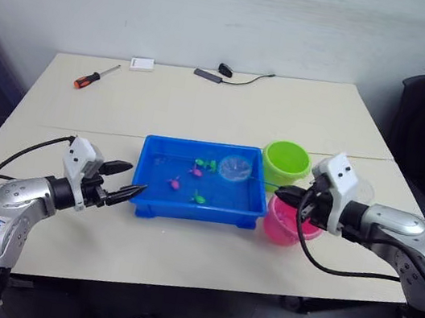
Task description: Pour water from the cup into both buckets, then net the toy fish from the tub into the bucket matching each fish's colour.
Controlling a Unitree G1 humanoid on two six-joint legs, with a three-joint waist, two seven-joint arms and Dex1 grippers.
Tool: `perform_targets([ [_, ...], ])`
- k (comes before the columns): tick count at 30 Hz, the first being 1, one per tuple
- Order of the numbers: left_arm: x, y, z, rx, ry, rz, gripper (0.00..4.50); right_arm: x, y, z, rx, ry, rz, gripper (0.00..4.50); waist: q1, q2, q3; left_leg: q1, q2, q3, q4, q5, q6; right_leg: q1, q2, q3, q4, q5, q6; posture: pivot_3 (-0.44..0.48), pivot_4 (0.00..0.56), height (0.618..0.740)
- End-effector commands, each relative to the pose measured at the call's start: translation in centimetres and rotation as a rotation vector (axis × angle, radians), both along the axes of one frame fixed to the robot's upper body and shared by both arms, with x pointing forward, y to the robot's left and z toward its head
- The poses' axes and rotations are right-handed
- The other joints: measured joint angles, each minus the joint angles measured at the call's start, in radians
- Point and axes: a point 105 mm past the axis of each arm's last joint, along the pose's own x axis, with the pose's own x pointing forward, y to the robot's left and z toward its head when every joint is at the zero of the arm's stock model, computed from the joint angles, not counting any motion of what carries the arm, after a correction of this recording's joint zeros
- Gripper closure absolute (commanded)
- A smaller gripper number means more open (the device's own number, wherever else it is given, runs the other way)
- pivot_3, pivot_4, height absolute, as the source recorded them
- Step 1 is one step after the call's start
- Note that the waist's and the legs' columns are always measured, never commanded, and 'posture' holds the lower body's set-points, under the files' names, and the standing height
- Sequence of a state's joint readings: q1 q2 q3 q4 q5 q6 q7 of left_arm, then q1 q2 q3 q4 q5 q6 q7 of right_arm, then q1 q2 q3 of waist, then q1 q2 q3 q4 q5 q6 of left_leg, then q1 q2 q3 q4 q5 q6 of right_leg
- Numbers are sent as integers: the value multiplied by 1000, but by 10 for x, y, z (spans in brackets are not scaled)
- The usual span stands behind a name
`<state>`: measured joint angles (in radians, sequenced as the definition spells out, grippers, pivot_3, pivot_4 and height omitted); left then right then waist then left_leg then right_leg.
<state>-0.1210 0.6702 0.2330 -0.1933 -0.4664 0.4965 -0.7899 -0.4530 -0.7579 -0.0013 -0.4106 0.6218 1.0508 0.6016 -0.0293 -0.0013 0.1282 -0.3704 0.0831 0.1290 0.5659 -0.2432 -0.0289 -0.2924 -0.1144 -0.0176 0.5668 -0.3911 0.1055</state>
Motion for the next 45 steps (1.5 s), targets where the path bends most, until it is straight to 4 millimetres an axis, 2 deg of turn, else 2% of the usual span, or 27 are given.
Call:
perform_targets([
  [1,-3,1,7,28,-18,9,829,8,7,1,0,5,8,4500,-1,0,0,0,0,0,-1,0,0,-1,0,0,0,0,0,0,150,733],
  [7,-6,3,7,20,-7,-8,829,18,10,-14,-61,118,-3,4500,2,0,0,-1,0,2,-2,1,-1,-9,0,1,2,0,0,0,150,733],
  [17,-13,-3,15,-22,-60,-86,829,27,11,-25,-111,178,-31,4500,1,-1,-1,-1,0,7,-3,1,-1,-14,0,1,5,2,-2,0,150,733],
  [33,-19,-2,18,-22,-79,-85,829,50,39,-33,-88,183,-28,4500,0,-2,-1,0,1,13,-4,1,-1,-15,0,-1,9,2,-1,0,150,733],
  [45,-20,-2,20,-22,-93,-92,829,56,62,-34,-45,173,-6,4500,-2,-3,-2,0,1,15,-5,1,-1,-16,0,-1,10,2,-1,0,150,733],
])
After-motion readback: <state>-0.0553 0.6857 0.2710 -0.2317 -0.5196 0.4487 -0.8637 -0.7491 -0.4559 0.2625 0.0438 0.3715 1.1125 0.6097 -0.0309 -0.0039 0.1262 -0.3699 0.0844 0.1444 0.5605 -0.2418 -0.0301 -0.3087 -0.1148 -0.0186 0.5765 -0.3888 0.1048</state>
